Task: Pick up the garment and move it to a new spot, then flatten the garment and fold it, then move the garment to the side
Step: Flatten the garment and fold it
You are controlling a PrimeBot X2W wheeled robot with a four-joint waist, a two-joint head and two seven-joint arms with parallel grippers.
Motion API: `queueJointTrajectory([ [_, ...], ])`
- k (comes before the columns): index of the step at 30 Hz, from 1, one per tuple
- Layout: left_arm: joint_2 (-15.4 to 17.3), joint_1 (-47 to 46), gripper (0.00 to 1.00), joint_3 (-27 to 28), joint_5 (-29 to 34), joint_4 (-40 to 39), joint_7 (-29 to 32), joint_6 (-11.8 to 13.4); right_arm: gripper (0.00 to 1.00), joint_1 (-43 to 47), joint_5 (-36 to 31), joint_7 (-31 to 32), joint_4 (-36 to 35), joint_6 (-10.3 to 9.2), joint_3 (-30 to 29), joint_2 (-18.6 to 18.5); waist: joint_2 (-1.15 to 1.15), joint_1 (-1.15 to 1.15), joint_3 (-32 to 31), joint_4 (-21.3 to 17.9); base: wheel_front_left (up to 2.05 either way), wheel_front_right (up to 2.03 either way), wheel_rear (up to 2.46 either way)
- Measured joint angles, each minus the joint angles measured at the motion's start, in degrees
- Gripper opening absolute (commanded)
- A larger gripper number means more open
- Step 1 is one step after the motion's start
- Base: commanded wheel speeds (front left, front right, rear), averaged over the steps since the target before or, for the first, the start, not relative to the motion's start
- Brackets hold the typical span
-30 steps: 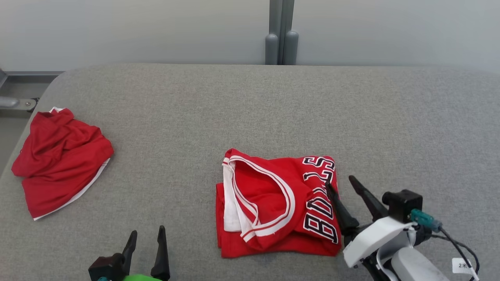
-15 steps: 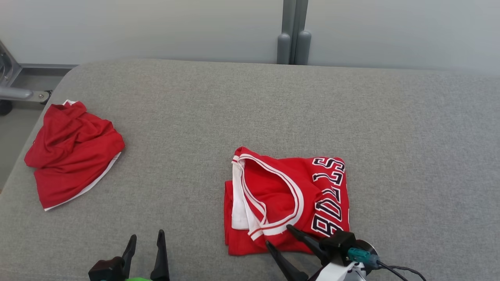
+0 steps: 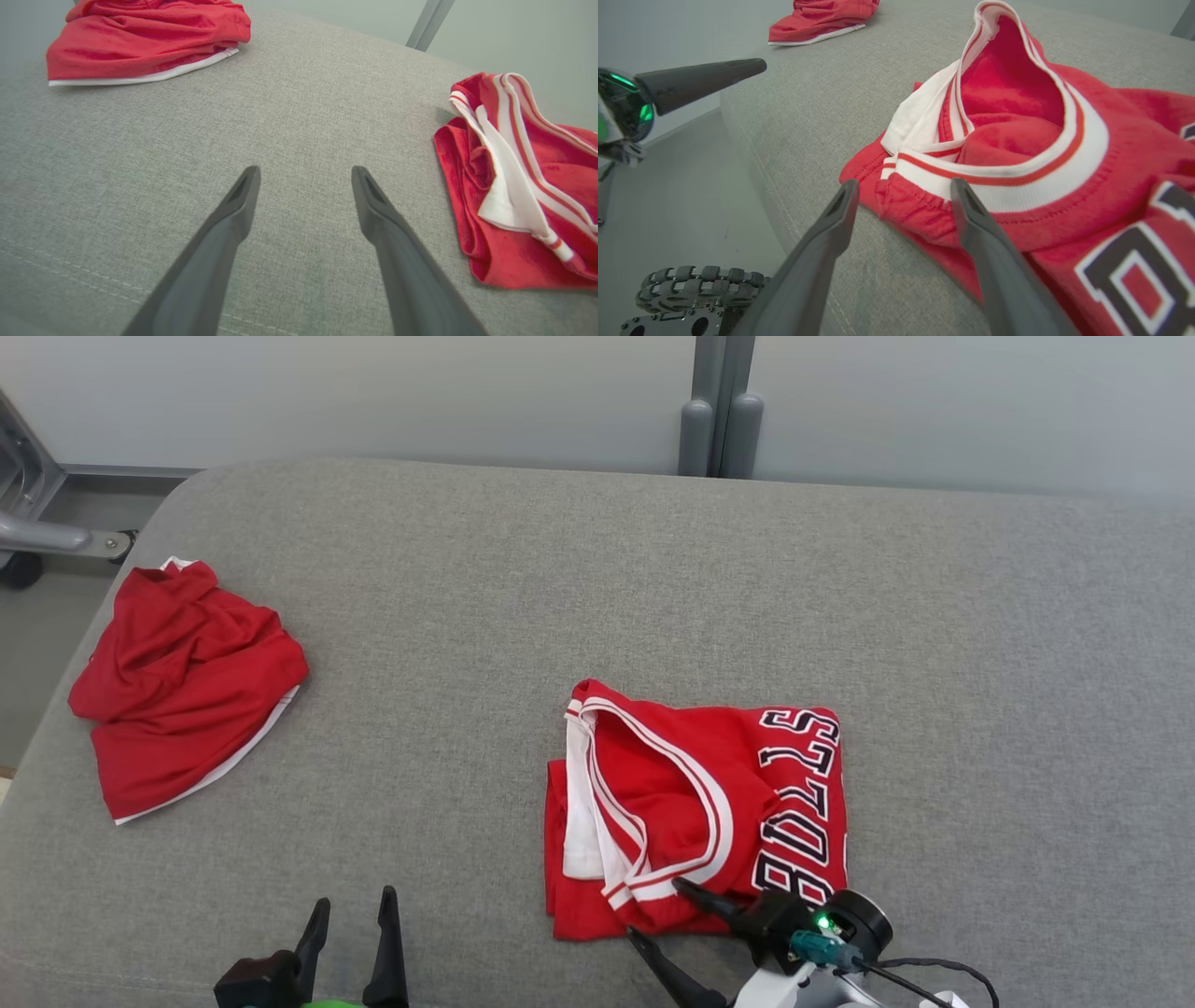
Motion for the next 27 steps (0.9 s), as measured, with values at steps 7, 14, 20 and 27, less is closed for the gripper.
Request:
queueJointTrajectory([
  [7,-0.01,-0.07,1.00,-0.36,-0.56,0.00,0.00,0.23,0.00,-1.92,-2.34,-0.08,2.71,0.00,0.14,1.08,0.00,0.00,0.48,0.03,0.00,0.00,0.00],
  [14,-0.01,-0.21,1.00,-0.27,-0.56,0.00,0.00,0.22,0.00,-3.10,-2.11,-0.24,3.60,0.00,-0.13,1.64,0.00,0.00,0.45,0.20,0.00,0.00,0.00],
  [20,-0.01,-0.21,1.00,-0.14,-0.57,0.20,0.00,0.21,0.00,-3.64,-0.86,-0.52,3.65,0.00,0.07,1.81,0.00,0.00,0.31,0.39,0.00,0.00,0.00],
  [27,-0.01,-0.21,1.00,-0.18,-0.79,0.32,0.00,0.07,0.00,-4.15,0.22,-0.75,2.87,0.00,0.19,2.12,0.00,0.00,0.26,0.60,0.00,0.00,0.00],
])
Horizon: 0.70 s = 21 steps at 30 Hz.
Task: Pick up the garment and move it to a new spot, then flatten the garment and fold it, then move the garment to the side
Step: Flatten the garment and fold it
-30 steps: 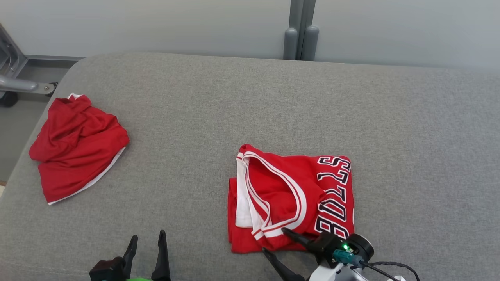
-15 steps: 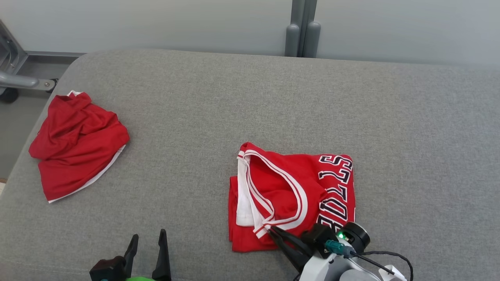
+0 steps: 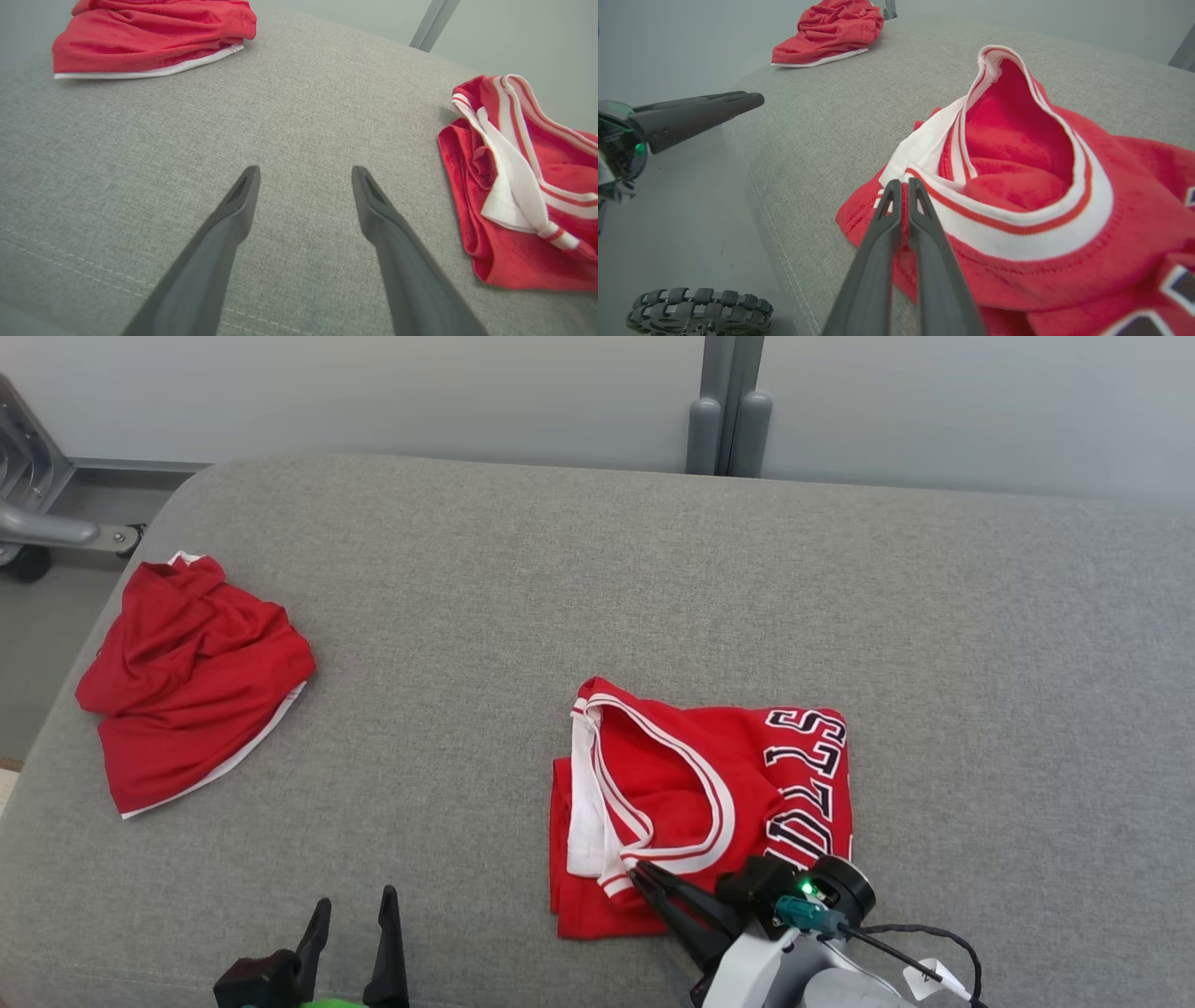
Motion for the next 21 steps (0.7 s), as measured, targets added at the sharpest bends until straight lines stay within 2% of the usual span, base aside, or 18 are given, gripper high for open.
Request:
queueJointTrajectory([
  [5,0.00,0.06,1.00,0.09,0.00,0.09,0.00,-0.10,0.00,-0.01,0.65,-0.04,-0.86,0.00,0.71,0.03,0.00,0.00,-0.31,-0.01,0.00,0.00,0.00],
  [12,0.01,0.10,1.00,0.00,0.37,0.31,0.00,-0.42,0.00,-2.30,2.76,-0.09,-3.10,0.00,6.32,1.27,0.00,0.00,-0.56,0.21,0.00,0.00,0.00],
  [21,0.00,0.03,1.00,-1.10,0.42,0.79,0.01,-0.56,0.00,-5.87,7.89,0.11,2.78,0.00,13.50,3.13,0.00,0.00,-0.36,2.52,0.00,0.00,0.00],
])
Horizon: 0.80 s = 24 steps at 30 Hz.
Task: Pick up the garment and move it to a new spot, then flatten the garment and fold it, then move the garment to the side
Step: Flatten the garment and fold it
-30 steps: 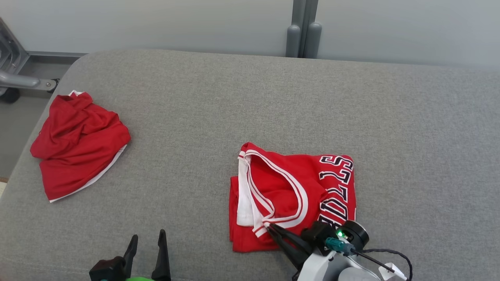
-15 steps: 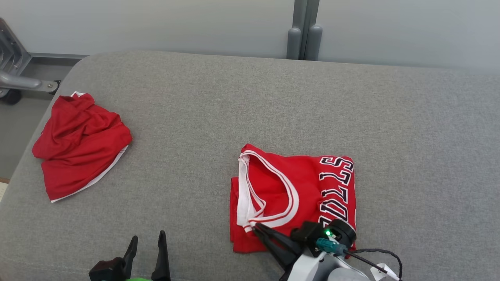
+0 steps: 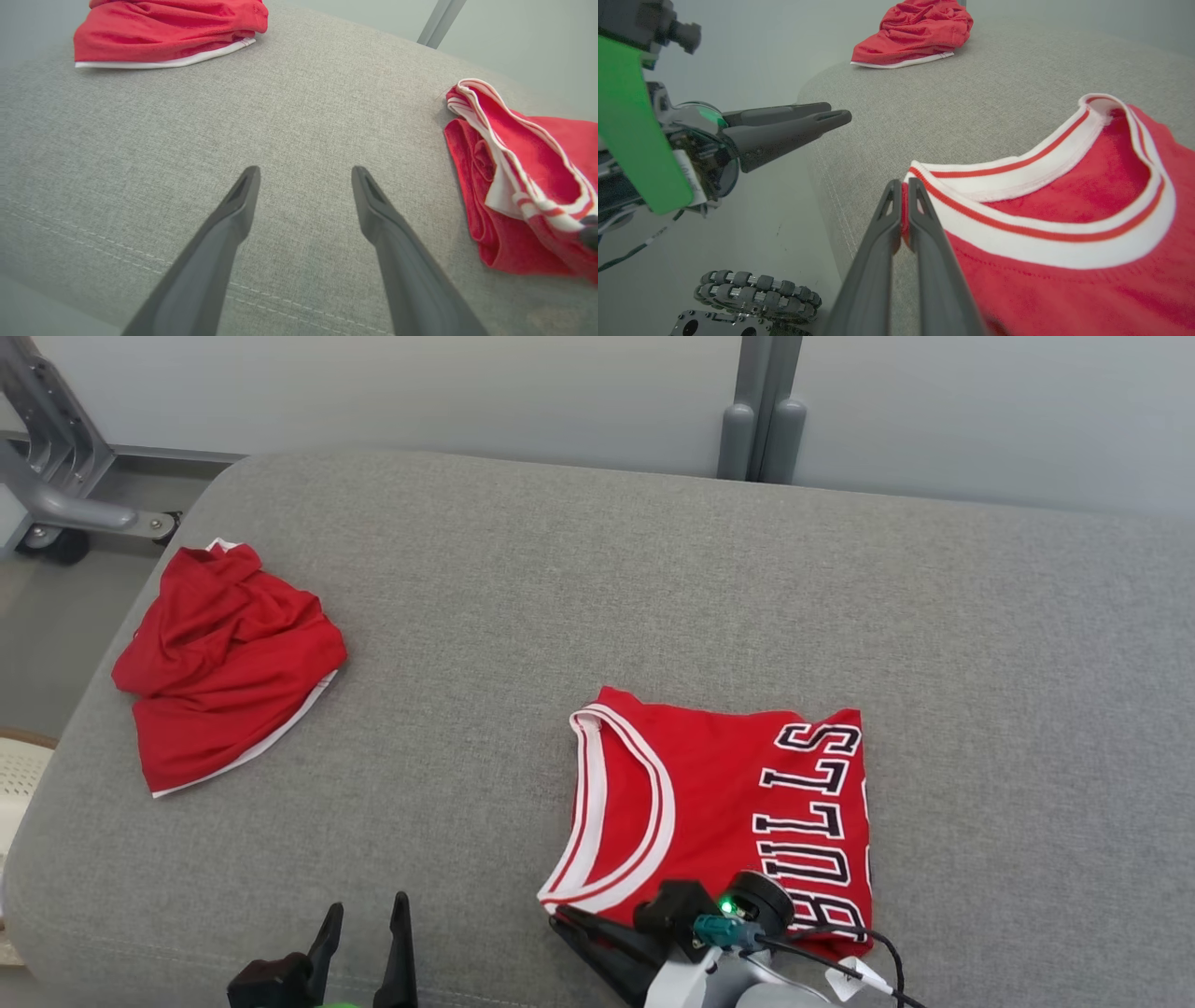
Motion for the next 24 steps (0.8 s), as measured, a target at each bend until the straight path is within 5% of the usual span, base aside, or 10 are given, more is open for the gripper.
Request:
queueJointTrajectory([
  [1,0.00,0.00,1.00,0.07,0.00,0.02,0.00,0.00,0.41,-0.03,0.76,0.14,0.88,0.00,0.41,0.11,0.00,0.00,0.06,0.18,0.00,0.00,0.00],
  [2,0.01,-0.01,1.00,0.13,0.00,0.03,0.00,0.00,1.00,-0.29,0.85,0.13,1.72,0.00,0.65,0.14,0.00,0.00,0.17,0.28,0.00,0.00,0.00],
  [9,0.01,-0.01,1.00,1.35,0.01,-0.68,0.00,0.42,1.00,-1.93,2.26,-0.21,2.83,0.00,-3.71,0.20,0.00,0.00,0.26,-1.15,0.00,0.00,0.00],
  [24,-0.02,-0.01,1.00,4.75,3.22,-4.95,0.00,1.53,1.00,11.56,-10.88,-0.38,-7.48,0.00,-37.67,-3.28,0.00,0.00,-1.91,-9.47,0.00,0.00,0.00],
])
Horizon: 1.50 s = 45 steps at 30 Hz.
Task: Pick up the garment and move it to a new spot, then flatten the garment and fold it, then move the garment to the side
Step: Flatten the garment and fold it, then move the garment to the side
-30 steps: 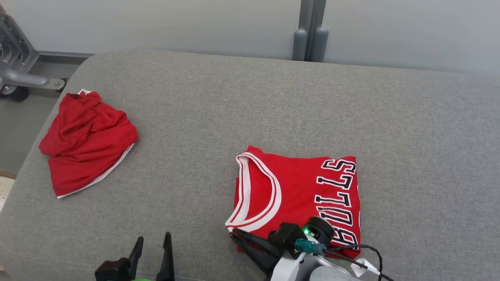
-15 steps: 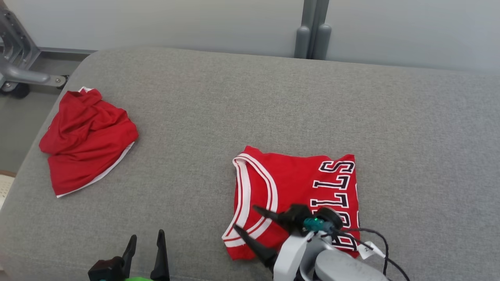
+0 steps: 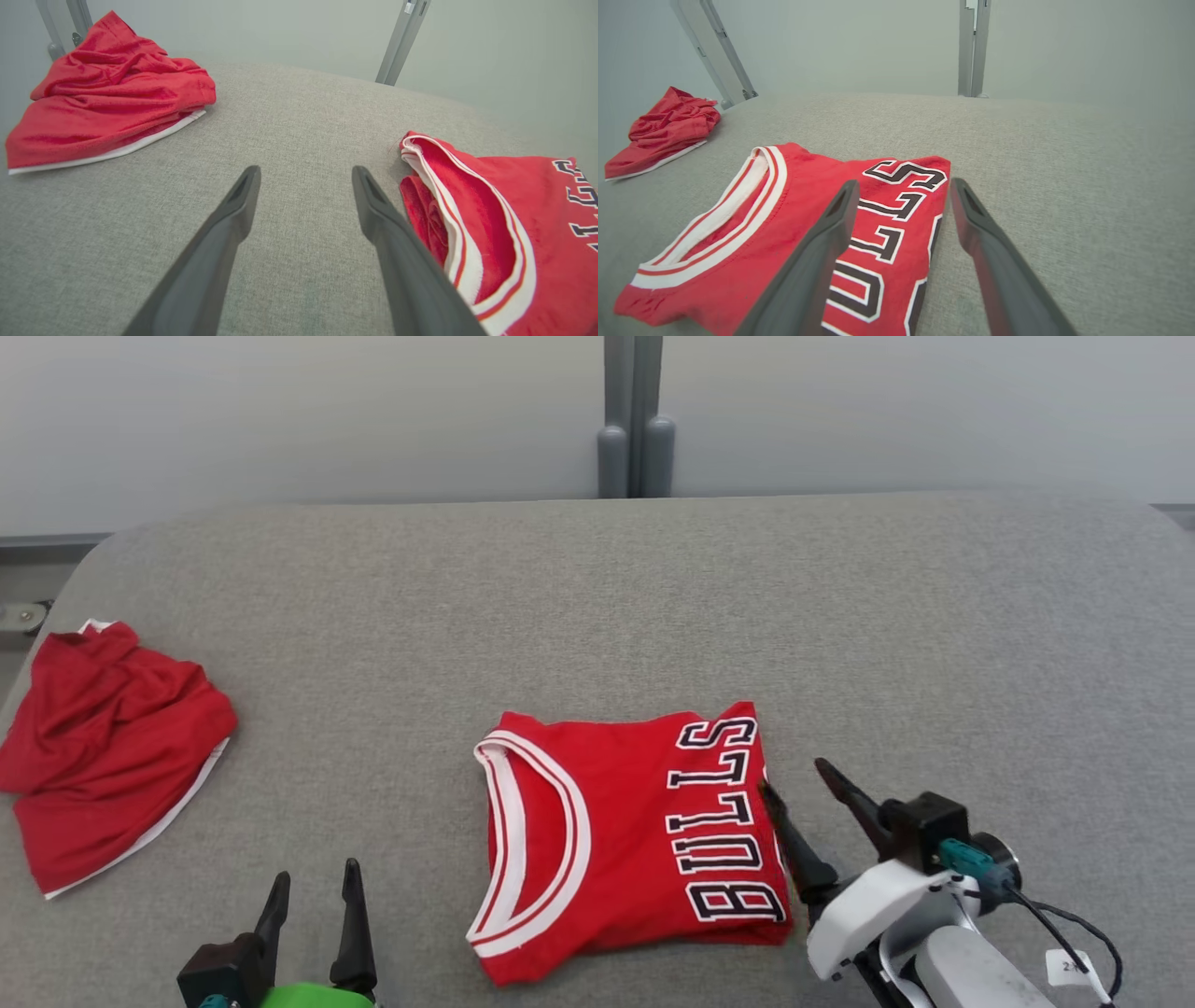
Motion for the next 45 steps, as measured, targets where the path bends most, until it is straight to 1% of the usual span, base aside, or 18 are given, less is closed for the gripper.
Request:
queueJointTrajectory([
  [4,0.01,0.03,1.00,0.91,0.97,-0.81,0.00,0.01,1.00,2.81,-1.97,0.00,-1.99,0.00,-5.26,0.76,0.00,0.00,-0.37,-2.29,0.00,0.00,0.00],
  [10,0.01,0.35,1.00,2.36,2.72,-3.31,0.00,0.21,1.00,5.62,-3.64,0.00,-4.07,0.00,-10.40,2.34,0.00,0.00,-0.76,-5.08,0.00,0.00,0.00],
  [15,0.01,1.70,1.00,2.90,3.36,-4.79,0.00,0.29,1.00,7.16,-4.09,0.00,-5.10,0.00,-12.67,3.27,0.00,0.00,-1.04,-6.79,0.00,0.00,0.00],
  [23,0.01,2.32,1.00,2.89,4.00,-5.99,0.00,0.46,1.00,8.54,-5.32,0.00,-6.19,0.00,-13.58,3.85,0.00,0.00,-1.56,-7.80,0.00,0.00,0.00],
  [35,0.01,3.03,1.00,2.75,4.09,-6.41,0.00,0.52,1.00,8.70,-5.64,0.00,-6.45,0.00,-13.62,4.21,0.00,0.00,-1.55,-7.22,0.00,0.00,0.00],
  [41,0.01,3.08,1.00,2.30,4.08,-5.91,0.00,0.46,1.00,8.21,-4.63,0.00,-5.11,0.00,-10.62,4.31,0.00,0.00,-0.85,-6.75,0.00,0.00,0.00],
  [45,0.01,2.71,1.00,1.25,4.35,-6.12,0.00,0.44,1.00,5.86,-3.48,0.00,-4.36,0.00,-9.38,4.11,0.00,0.00,0.66,-6.30,0.00,0.00,0.00],
])
